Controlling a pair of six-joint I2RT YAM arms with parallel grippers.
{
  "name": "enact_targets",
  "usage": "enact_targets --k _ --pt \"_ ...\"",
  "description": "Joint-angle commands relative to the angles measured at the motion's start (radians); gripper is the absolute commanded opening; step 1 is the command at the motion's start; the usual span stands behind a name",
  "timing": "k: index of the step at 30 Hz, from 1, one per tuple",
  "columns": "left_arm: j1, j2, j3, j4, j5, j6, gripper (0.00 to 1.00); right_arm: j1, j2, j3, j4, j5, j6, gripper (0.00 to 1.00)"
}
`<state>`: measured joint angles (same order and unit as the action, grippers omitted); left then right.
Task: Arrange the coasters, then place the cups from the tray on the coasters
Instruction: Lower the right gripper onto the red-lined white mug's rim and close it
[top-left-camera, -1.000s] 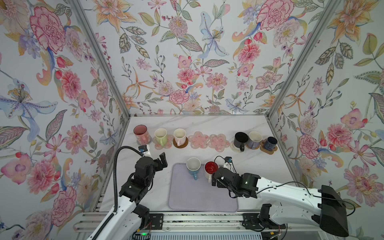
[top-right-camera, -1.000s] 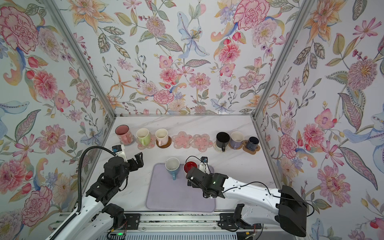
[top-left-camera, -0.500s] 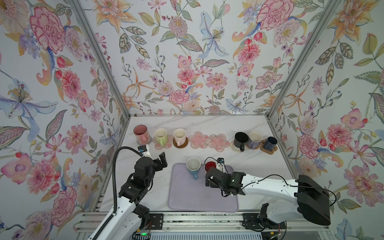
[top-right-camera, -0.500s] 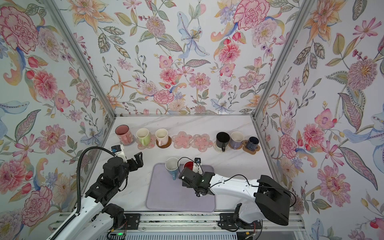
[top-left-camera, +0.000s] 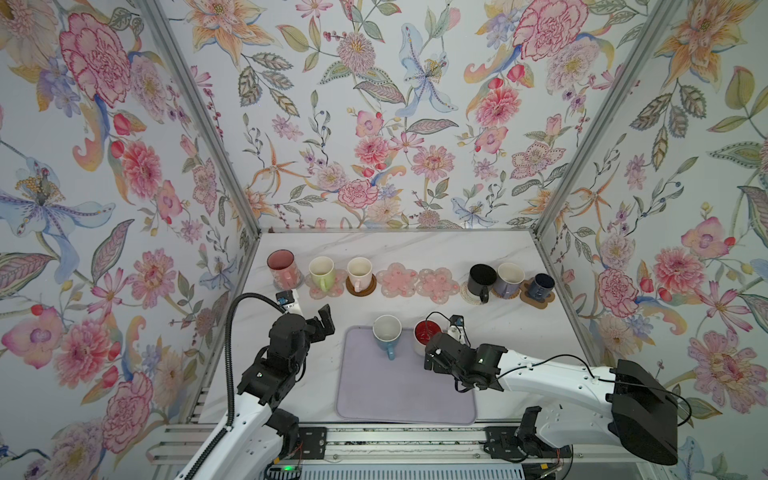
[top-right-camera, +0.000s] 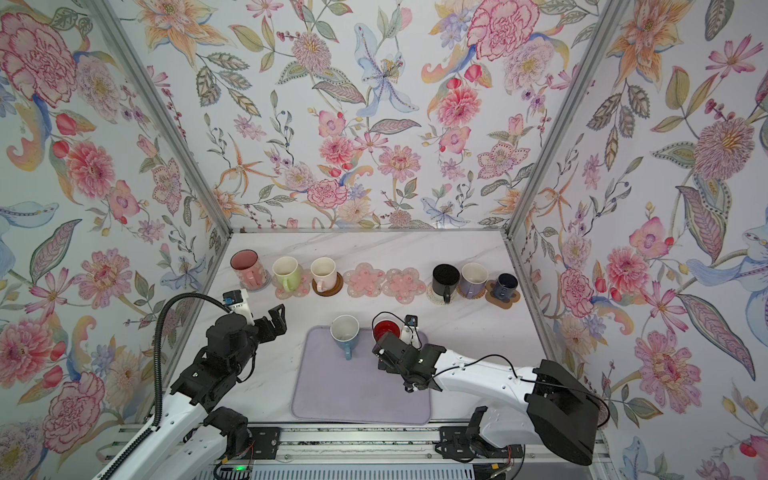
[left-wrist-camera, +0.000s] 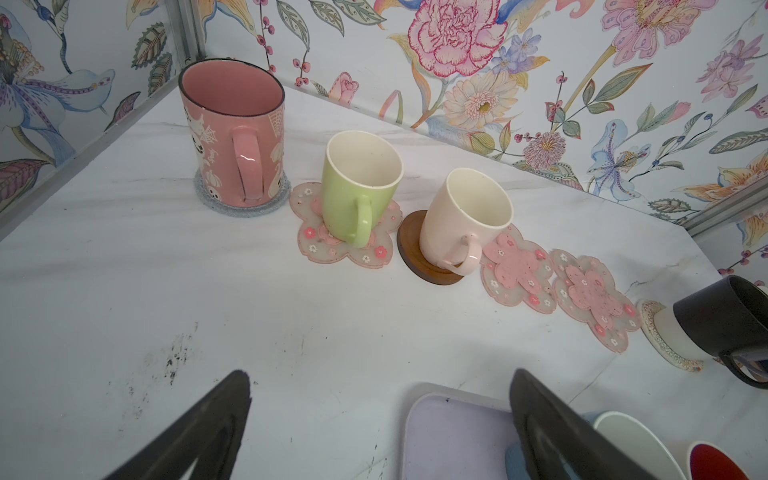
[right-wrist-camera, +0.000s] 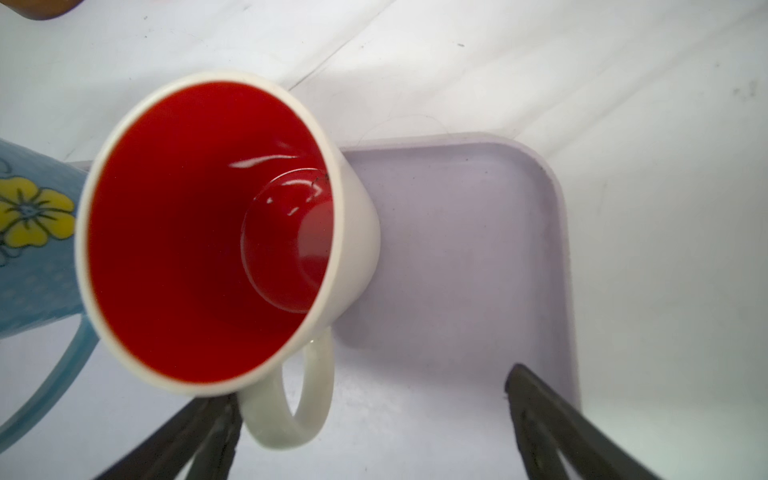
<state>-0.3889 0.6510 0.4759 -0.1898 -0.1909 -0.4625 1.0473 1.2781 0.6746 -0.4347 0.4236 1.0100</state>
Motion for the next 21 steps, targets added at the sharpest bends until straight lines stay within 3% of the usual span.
enact_targets --k 1,9,21 --pt "0.002 0.004 -0.020 -0.014 -0.002 -0.007 0.99 0.018 -0.002 0.011 0.022 -0.005 -0.037 0.98" --pt "0.002 0.002 -0.015 -0.018 0.001 -0.008 0.99 0.038 0.117 0.072 0.074 -0.039 -0.086 0.95" --pt "0.002 0.003 -0.010 -0.024 0.001 -0.004 0.99 0.019 0.184 0.091 0.073 -0.034 -0.099 0.68"
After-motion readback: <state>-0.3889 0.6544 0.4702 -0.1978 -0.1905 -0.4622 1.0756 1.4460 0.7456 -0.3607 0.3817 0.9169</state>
